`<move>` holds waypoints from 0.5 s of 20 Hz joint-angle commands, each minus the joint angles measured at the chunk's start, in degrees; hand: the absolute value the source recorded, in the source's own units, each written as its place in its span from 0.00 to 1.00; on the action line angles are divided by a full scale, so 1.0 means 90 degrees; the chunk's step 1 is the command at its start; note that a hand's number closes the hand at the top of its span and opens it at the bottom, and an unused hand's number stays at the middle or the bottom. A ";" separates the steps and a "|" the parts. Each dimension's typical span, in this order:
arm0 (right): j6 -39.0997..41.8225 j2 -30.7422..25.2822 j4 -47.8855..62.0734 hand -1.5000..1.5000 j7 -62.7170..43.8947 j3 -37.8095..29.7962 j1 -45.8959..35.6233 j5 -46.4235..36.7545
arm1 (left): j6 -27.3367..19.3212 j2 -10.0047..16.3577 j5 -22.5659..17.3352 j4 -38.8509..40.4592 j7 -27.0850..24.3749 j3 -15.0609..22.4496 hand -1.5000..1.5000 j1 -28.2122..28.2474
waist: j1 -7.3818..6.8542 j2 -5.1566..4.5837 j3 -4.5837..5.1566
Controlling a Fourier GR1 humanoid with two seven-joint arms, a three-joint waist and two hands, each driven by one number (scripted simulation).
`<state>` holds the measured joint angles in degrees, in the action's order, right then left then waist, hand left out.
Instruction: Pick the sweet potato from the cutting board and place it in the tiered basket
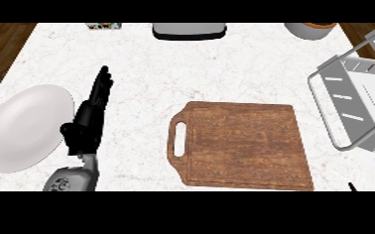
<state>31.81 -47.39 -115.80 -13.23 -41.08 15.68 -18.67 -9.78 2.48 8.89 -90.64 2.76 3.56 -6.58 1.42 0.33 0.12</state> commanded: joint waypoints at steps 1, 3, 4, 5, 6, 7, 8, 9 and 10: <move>0.1053 -0.0633 0.0259 1.00 -0.0322 -0.1424 -0.0341 0.1237 | 0.0045 0.0118 0.0049 0.0159 0.0047 -0.0092 0.50 -0.0246 | 0.0000 -0.0004 0.0000; 0.0994 -0.0634 0.0900 1.00 -0.0330 -0.1218 -0.0691 0.1107 | -0.0004 -0.0121 0.0145 -0.0101 0.0065 0.0241 0.50 0.0100 | -0.0149 -0.0029 -0.0009; 0.1126 -0.0462 0.0700 1.00 -0.0651 -0.1350 -0.0785 0.1559 | -0.0297 -0.0261 0.0283 0.0056 0.0131 0.0298 0.50 -0.0098 | -0.0112 -0.0025 -0.0007; 0.1165 -0.0364 0.0823 1.00 -0.0881 -0.1369 -0.0935 0.1893 | 0.0122 0.0030 -0.0044 0.0167 -0.0109 -0.0008 0.50 -0.0085 | -0.0122 -0.0027 -0.0003; 0.1110 -0.0600 0.1362 1.00 -0.0947 -0.1250 -0.1272 0.2051 | 0.0167 0.0095 -0.0155 0.0272 0.0115 -0.0193 0.50 -0.0520 | -0.0172 -0.0049 -0.0003; 0.1095 -0.0392 0.1246 1.00 -0.1076 -0.1329 -0.1258 0.2167 | -0.0252 -0.0229 0.0254 0.0438 0.0062 0.0094 0.50 -0.0474 | -0.0123 -0.0039 -0.0006; 0.1049 -0.0618 0.1331 1.00 -0.1715 -0.0973 -0.1723 0.2419 | 0.0029 -0.0017 0.0097 0.0192 0.0003 0.0053 0.50 -0.0289 | -0.0237 -0.0046 -0.0002; 0.1009 -0.0790 0.1737 1.00 -0.1437 -0.1039 -0.1840 0.2369 | 0.0069 -0.0018 0.0085 -0.0414 0.0690 0.0171 0.50 -0.0220 | -0.0261 -0.0033 -0.0010; 0.0926 -0.1106 0.1966 1.00 -0.1637 -0.0658 -0.2190 0.2240 | 0.0091 -0.0045 0.0039 0.0131 -0.0090 0.0092 0.50 -0.0044 | -0.0259 -0.0053 -0.0007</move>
<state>40.40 -53.20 -104.22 -23.50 -49.96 3.05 -1.28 -9.62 2.09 9.50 -90.09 3.86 4.20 -8.30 -0.20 0.02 0.07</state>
